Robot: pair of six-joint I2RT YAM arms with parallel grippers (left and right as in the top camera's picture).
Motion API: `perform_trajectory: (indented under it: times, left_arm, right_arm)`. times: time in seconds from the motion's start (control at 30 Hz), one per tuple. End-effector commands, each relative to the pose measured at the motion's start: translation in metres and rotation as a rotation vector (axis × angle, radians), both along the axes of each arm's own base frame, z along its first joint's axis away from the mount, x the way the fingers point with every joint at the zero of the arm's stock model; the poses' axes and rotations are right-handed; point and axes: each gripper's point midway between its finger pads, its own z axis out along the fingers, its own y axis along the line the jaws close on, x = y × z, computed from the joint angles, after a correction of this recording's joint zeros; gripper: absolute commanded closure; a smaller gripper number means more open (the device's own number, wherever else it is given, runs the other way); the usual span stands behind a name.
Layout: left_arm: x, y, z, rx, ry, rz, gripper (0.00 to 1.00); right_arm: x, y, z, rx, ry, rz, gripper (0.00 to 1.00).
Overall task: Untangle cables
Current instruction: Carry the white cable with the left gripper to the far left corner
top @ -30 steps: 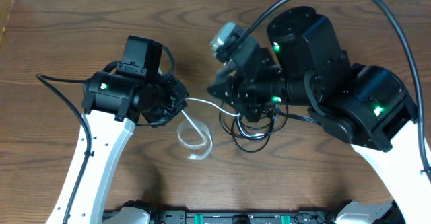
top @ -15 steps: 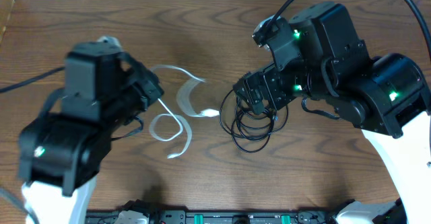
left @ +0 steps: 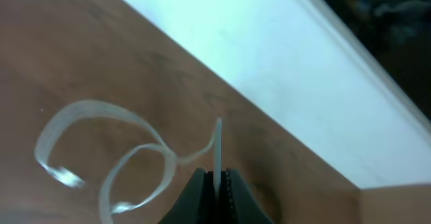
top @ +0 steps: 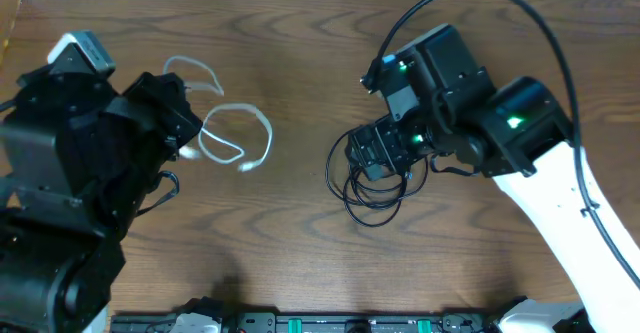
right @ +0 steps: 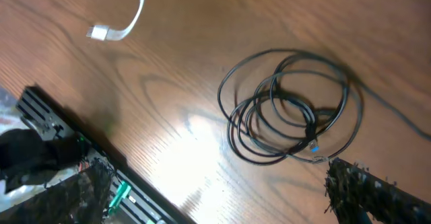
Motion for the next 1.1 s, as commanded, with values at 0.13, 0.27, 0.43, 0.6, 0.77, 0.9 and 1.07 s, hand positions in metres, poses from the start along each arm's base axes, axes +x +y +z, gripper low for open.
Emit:
perform_trajectory:
  times: [0.13,0.27,0.43,0.6,0.77,0.9,1.07]
  left_arm:
    - [0.017,0.044,-0.025,0.152,0.11,0.213,0.92]
    - [0.023,0.053,-0.041,0.169,0.18,0.245,0.92]
    - [0.028,0.059,-0.059,0.199,0.265,0.254,0.92]
    - [0.05,0.022,-0.063,0.255,0.249,-0.047,0.92]
    - [0.076,-0.03,-0.047,0.23,0.103,-0.363,0.93]
    - [0.096,-0.034,-0.044,0.186,0.074,-0.337,0.93]
    - [0.128,-0.035,-0.036,0.176,0.014,-0.309,0.92]
  right_arm:
    - [-0.003,0.001,-0.031,0.003,0.09,-0.056,0.01]
    - [0.0,0.003,-0.056,0.009,0.151,-0.14,0.01]
    - [-0.003,0.001,-0.088,-0.008,0.211,-0.192,0.01]
    - [-0.005,-0.001,-0.11,-0.024,0.229,-0.194,0.01]
    - [-0.006,-0.001,-0.118,-0.029,0.235,-0.194,0.01]
    - [-0.006,-0.002,-0.118,-0.03,0.236,-0.194,0.01]
    - [-0.006,-0.002,-0.118,-0.03,0.236,-0.194,0.01]
